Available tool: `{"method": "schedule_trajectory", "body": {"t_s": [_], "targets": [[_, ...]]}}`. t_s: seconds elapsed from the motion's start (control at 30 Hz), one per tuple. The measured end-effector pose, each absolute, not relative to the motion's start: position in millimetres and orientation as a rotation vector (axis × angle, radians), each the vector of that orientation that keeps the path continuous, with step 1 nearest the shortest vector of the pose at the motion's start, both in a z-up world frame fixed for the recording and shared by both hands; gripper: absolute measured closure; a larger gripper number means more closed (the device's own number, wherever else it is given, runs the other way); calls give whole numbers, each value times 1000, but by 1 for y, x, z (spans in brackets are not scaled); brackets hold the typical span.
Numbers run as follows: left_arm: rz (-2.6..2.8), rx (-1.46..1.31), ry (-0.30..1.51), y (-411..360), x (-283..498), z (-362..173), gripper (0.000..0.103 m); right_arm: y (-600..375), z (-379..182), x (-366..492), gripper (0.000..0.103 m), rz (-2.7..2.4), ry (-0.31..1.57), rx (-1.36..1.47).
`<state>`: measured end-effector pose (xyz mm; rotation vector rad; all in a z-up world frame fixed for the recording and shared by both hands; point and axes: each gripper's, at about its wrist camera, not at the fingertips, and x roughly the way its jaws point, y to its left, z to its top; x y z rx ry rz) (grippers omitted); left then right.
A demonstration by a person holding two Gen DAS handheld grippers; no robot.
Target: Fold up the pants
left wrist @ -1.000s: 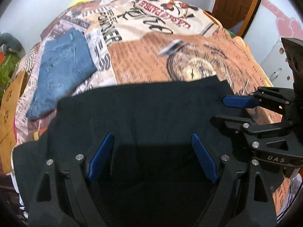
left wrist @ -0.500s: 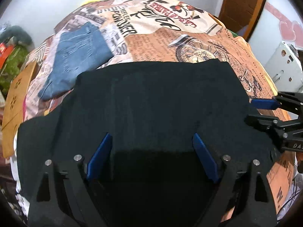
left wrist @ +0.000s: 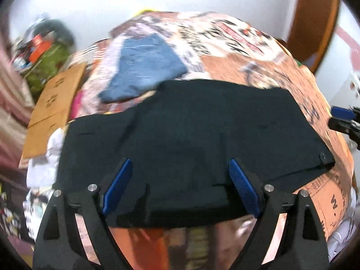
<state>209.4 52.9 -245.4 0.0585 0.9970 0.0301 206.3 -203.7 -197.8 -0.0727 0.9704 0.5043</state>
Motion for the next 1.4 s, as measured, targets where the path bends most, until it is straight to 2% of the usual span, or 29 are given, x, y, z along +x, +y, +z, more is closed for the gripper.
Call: {"method": "schedule_trajectory", "body": {"t_s": [0.3,0.6,0.83,1.1,1.27,1.4], "targets": [[254,-158,888,159,167,-210,12,-165,-168,205,50,596,857,-86],[353,-392,977,239,123,-251,12,-108,-179,203,46,701,857,-165],[319,-572,1030,244,106,-295,12,-85,-212,209,46,724,955,-229],[220,-675,1094,238,128,-330,12,-79,-242,215,46,682,1059,-270],[143,-740,1096,241,145,-340,12,-83,-244,218,40,680,1079,-234],[108,-838,1076,249,160,-350,12,-84,-245,218,39,684,1090,-210]]}}
